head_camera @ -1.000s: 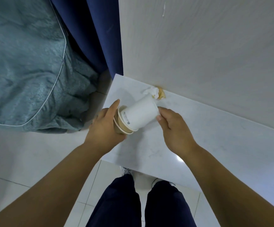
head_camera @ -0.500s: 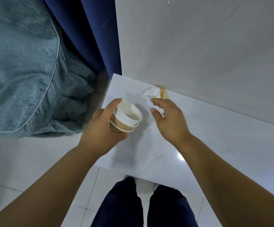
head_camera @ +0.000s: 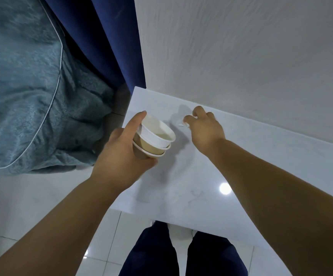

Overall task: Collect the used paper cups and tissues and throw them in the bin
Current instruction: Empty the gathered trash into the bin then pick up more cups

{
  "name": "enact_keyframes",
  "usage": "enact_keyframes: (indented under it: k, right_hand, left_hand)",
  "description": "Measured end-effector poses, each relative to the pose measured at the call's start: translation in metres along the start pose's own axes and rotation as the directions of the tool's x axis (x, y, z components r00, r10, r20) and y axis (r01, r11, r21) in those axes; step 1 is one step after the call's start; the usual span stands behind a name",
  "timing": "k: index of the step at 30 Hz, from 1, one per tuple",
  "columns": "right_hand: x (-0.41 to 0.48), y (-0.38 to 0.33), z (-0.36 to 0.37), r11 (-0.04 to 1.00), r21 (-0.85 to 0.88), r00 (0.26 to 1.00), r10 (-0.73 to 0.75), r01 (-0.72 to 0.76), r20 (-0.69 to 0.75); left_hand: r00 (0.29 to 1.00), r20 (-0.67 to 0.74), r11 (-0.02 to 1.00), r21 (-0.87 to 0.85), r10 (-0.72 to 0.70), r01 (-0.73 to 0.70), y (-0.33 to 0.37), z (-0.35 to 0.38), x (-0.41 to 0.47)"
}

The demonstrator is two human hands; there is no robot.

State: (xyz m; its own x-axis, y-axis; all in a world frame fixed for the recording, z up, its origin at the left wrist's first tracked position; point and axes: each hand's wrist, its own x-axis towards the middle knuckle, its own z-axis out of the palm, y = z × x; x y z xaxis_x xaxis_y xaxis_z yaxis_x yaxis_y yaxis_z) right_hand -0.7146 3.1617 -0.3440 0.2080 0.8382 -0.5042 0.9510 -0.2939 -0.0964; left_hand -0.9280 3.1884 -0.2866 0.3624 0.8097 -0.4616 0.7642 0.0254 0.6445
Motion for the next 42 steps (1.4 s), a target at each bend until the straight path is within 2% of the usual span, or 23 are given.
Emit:
enact_keyframes:
  k: [4, 11, 17, 24, 32, 38, 42]
  right_hand:
    - [-0.028, -0.001, 0.0, 1.0, 0.001, 0.999, 0.018, -0.018, 0.028]
    - [-0.115, 0.018, -0.015, 0.947, 0.296, 0.982, 0.159, -0.122, -0.102]
    - [-0.207, 0.054, -0.039, 0.847, 0.472, 0.901, 0.378, -0.245, -0.211]
    - [-0.328, 0.111, -0.064, 0.673, 0.661, 0.697, 0.647, -0.331, -0.309]
    - [-0.496, 0.185, -0.057, 0.52, 0.772, 0.438, 0.828, -0.367, -0.35]
    - [-0.62, 0.229, -0.027, 0.446, 0.795, 0.259, 0.893, -0.41, -0.368]
    - [-0.687, 0.255, -0.007, 0.338, 0.839, 0.127, 0.941, -0.427, -0.314]
  left_hand:
    - [0.999, 0.031, 1.0, 0.014, 0.015, -0.015, 0.006, -0.001, -0.011]
    - [0.994, 0.087, 0.998, 0.008, 0.067, -0.068, 0.051, -0.009, -0.045]
    - [0.968, 0.17, 0.982, -0.004, 0.186, -0.188, 0.114, 0.001, -0.085]
    - [0.894, 0.287, 0.931, 0.022, 0.343, -0.364, 0.207, 0.036, -0.143]
    - [0.751, 0.415, 0.836, -0.042, 0.513, -0.548, 0.307, 0.12, -0.248]
    - [0.592, 0.527, 0.74, -0.112, 0.61, -0.663, 0.367, 0.207, -0.334]
    - [0.479, 0.606, 0.674, -0.132, 0.635, -0.727, 0.405, 0.264, -0.381]
